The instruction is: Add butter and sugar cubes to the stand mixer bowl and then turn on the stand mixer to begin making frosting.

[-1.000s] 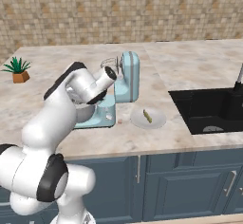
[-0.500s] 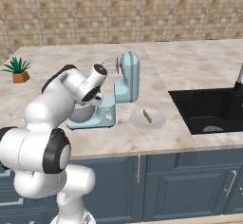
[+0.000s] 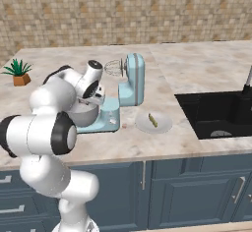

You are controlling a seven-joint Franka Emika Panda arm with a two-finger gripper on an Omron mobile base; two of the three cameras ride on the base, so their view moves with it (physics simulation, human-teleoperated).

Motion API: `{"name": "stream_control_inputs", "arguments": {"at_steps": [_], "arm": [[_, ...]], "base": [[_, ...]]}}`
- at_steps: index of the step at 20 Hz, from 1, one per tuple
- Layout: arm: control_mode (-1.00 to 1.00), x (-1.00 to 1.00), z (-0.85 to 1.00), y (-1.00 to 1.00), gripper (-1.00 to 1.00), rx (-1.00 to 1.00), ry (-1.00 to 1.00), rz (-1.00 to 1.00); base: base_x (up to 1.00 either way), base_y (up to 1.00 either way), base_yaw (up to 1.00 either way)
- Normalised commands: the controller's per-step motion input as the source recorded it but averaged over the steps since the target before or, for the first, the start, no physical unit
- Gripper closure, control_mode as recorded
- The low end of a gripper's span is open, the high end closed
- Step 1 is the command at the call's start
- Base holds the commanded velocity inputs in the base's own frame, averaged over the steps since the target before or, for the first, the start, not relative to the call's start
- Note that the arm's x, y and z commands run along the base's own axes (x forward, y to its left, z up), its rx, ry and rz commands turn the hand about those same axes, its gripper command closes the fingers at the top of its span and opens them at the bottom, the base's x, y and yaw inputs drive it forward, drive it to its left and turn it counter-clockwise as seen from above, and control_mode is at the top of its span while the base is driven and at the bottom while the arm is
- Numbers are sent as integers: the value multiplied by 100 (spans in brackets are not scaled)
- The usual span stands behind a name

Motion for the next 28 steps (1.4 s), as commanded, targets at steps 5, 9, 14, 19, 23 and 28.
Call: {"name": "stream_control_inputs", "arguments": {"at_steps": [5, 9, 14, 19, 23, 28], "arm": [[-100, 37, -37, 0, 100, -6, 8, -16], [-100, 36, -36, 2, 100, -7, 11, -15], [-100, 28, -42, 1, 100, -8, 12, -14], [-100, 24, -36, 7, -100, -10, 15, -13], [-100, 10, -16, 13, -100, -13, 13, -11], [-100, -3, -1, 0, -100, -6, 0, -5]], "base": [[0, 0, 0], [0, 0, 0], [0, 0, 0], [0, 0, 0], [0, 0, 0], [0, 0, 0]]}}
